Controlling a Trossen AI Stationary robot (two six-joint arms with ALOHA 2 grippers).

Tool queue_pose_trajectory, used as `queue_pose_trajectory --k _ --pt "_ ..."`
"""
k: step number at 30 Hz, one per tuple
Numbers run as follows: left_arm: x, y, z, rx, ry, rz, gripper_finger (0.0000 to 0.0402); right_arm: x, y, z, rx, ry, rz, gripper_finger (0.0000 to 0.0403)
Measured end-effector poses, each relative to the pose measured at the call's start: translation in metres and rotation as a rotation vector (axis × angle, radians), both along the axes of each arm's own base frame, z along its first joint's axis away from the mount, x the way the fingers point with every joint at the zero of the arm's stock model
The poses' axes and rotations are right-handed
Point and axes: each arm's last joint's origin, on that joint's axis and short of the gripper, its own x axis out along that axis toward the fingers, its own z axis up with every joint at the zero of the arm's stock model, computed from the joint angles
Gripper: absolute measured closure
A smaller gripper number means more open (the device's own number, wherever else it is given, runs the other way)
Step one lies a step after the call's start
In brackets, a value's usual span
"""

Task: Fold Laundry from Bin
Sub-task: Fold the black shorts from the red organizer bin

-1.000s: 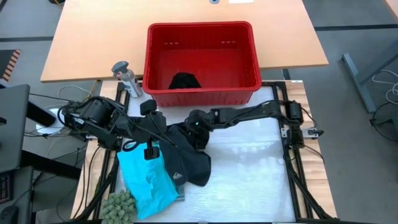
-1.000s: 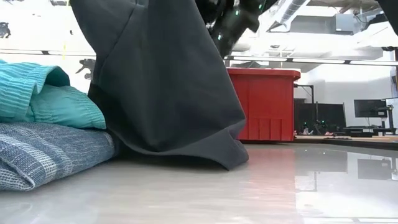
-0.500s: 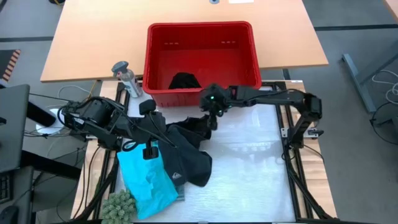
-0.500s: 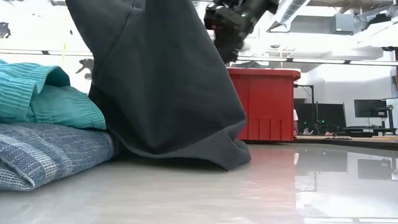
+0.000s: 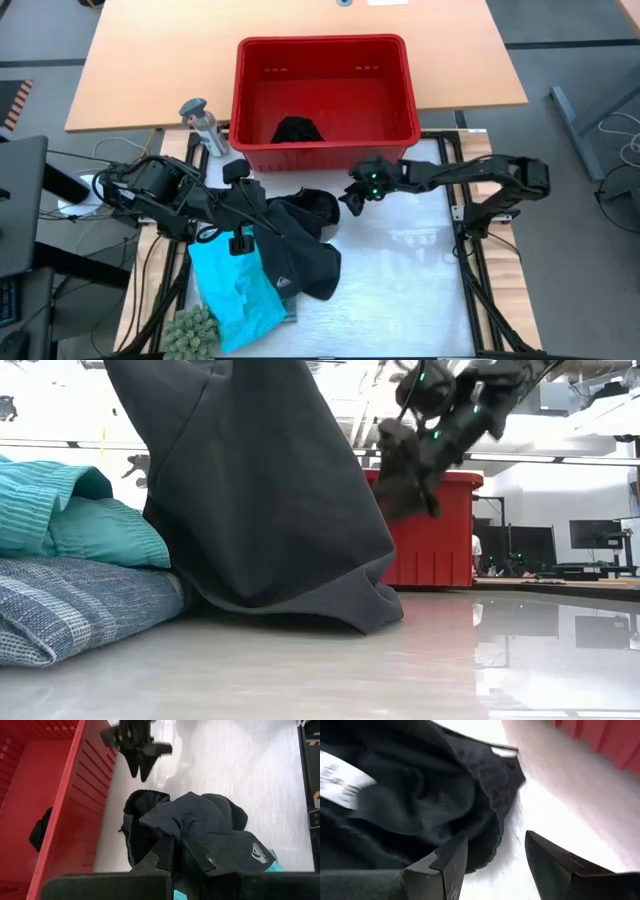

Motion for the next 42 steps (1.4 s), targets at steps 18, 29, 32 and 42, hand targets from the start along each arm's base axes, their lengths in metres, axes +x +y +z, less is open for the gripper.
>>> queue_pose_trajectory --k 18,29,32,42 --pt "0.000 0.000 0.000 -0.008 -0.005 0.005 0.0401 0.044 -0.012 -0.064 0.018 -0.042 0.006 0.0332" --pt "0.007 -0.002 0.007 0.056 -0.092 -0.044 0.0401 -0.002 -0.005 0.052 -0.072 -0.026 -0.055 0.0377" --pt "0.008 -0.002 0.008 0.088 -0.098 -0.073 0.0401 -0.035 0.000 0.096 -0.133 -0.037 -0.133 0.0377" --pt "0.017 0.003 0.016 0.362 -0.122 -0.258 0.0401 -0.134 0.015 0.176 -0.288 -0.045 -0.465 0.0377"
